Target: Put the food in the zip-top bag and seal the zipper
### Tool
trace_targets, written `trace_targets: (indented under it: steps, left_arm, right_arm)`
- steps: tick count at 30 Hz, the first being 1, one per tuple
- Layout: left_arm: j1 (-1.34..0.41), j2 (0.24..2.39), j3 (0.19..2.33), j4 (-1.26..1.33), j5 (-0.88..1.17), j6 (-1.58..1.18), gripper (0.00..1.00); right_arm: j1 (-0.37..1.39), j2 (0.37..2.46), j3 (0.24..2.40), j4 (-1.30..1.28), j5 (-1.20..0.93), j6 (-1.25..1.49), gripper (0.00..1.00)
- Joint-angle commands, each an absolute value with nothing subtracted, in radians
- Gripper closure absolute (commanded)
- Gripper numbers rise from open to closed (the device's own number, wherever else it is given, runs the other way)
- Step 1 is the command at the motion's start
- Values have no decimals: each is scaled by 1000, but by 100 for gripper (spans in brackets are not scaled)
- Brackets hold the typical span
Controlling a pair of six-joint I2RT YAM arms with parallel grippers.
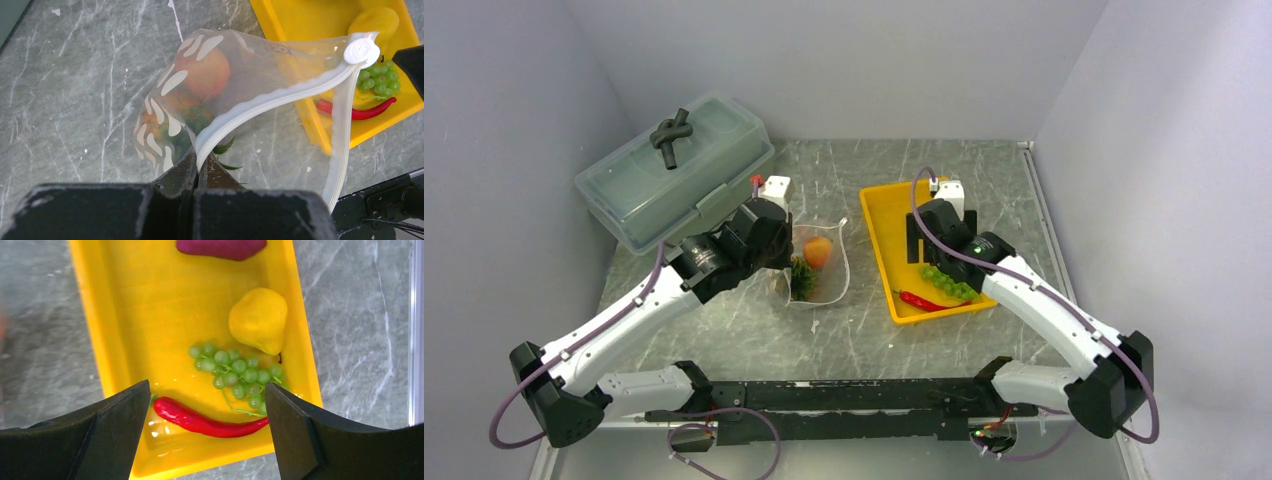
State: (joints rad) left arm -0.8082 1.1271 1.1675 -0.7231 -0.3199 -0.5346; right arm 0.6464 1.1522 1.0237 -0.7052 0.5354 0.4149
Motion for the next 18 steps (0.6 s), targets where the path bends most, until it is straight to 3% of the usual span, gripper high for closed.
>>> trace_targets:
  steps: [1,18]
  left_arm:
    - [-803,1089,1190,-698,-332,-517,100]
    - [-796,1043,1166,-707,-340,-510,100]
  right_arm:
    - [574,1199,986,-620,523,427,12]
    - [389,1449,975,-472,511,451,10]
